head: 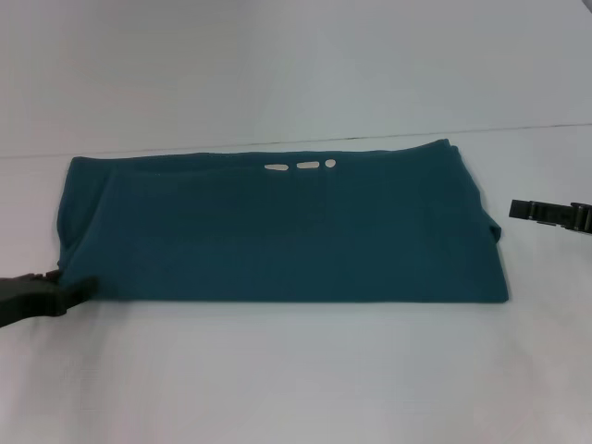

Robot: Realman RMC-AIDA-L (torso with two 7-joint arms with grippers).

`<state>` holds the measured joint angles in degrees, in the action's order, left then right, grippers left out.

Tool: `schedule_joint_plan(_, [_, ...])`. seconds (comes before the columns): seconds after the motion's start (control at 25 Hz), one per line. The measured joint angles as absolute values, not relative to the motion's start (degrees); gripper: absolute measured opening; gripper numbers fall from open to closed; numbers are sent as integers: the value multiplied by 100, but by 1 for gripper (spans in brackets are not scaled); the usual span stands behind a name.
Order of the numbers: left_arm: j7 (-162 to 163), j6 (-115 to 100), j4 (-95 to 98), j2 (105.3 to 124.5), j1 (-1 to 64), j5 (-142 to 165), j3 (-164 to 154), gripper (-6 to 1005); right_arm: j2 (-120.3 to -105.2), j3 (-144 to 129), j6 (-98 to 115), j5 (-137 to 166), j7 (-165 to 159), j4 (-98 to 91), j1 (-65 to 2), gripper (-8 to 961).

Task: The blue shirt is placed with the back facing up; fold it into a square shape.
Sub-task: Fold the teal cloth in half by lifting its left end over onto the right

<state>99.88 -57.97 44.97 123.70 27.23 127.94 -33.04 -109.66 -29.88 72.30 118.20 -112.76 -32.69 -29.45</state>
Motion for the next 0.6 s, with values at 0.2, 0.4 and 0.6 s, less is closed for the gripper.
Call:
schedule_joint_plan(0.2, [9984, -5789, 4496, 12377, 2752, 12999, -3309, 628, -10967, -2988, 7220, 11820, -11275, -3261, -2942, 775])
schedule_joint_plan(0.4, [10010, -5826, 4515, 12382, 2762, 13008, -3314, 429, -10967, -2988, 7220, 11820, -11275, -3263, -2932, 775])
schedule_joint_plan(0.6, [10019, -5835, 4536, 12384, 2762, 13008, -3314, 145, -10967, -2989, 7220, 11822, -11262, -3246, -2919, 775])
